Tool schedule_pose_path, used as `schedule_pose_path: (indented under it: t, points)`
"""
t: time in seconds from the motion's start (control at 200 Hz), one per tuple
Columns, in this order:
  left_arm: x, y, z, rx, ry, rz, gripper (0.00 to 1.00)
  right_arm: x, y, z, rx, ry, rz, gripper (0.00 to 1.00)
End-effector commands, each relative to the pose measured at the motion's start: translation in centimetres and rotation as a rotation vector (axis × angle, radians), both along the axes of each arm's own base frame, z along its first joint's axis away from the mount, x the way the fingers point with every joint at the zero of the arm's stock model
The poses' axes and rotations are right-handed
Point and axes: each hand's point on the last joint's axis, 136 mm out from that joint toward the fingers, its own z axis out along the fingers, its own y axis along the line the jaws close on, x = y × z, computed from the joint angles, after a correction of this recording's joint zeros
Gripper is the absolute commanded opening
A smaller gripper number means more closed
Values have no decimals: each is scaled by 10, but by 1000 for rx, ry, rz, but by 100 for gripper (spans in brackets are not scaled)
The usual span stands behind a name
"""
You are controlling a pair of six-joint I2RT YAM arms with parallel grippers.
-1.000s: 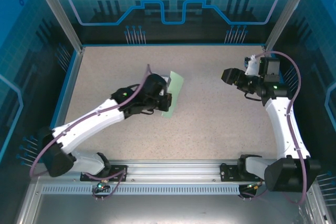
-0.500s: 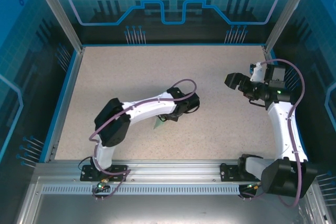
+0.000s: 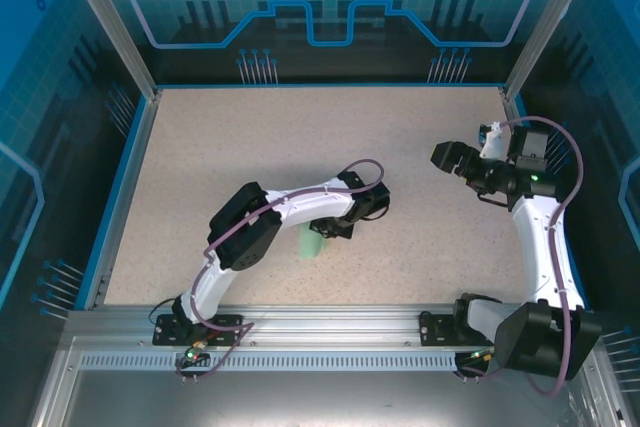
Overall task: Fold a paper plane with a square sheet of paper (fold left side to right side)
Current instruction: Turn over the paper at the center of the table, then third fold the triangle at the center of the table.
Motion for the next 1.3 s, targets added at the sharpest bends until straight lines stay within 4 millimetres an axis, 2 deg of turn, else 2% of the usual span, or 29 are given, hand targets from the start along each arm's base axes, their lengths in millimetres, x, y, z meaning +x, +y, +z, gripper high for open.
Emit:
schedule_pose_path:
  t: [0.0, 0.105, 0.23, 0.325, 0.46, 0.61, 0.685, 0.735, 0.805, 0.925, 1.03, 1.17, 1.291]
  points:
    - [-1, -22, -11, -125, 69, 17, 2, -4, 6, -4, 100, 16, 36, 99]
    - [-1, -31, -14, -190, 96, 18, 10, -2, 8, -9, 176, 35, 43, 99]
    - [-2, -40, -13, -254, 112, 2, 19, -2, 7, -15, 164, 49, 36, 99]
    - [-3, -48, -5, -312, 103, -34, 28, -2, 7, -18, 157, 59, 35, 99]
    - [-2, -54, 15, -411, 78, -85, 37, -2, 17, -30, 163, 104, 63, 99]
    - [-2, -57, 49, -578, 36, -130, 53, -2, 45, -49, 136, 157, 150, 97]
    - [-1, -51, 70, -675, 11, -124, 61, -2, 62, -60, 105, 189, 196, 93]
    - [4, -41, 82, -724, -20, -97, 64, -1, 75, -67, 78, 205, 231, 86]
    - [9, -21, 90, -779, -44, -31, 66, 0, 92, -80, 27, 234, 269, 73]
    - [14, 12, 85, -893, -48, 111, 68, 3, 129, -98, -9, 268, 358, 51]
    - [16, 25, 75, -971, -37, 195, 68, 4, 162, -116, -27, 298, 435, 35]
    - [10, 30, 54, -984, 2, 242, 69, 6, 196, -141, -76, 326, 509, 31]
    - [5, 31, 36, -969, 43, 262, 68, 8, 213, -153, -94, 344, 549, 31]
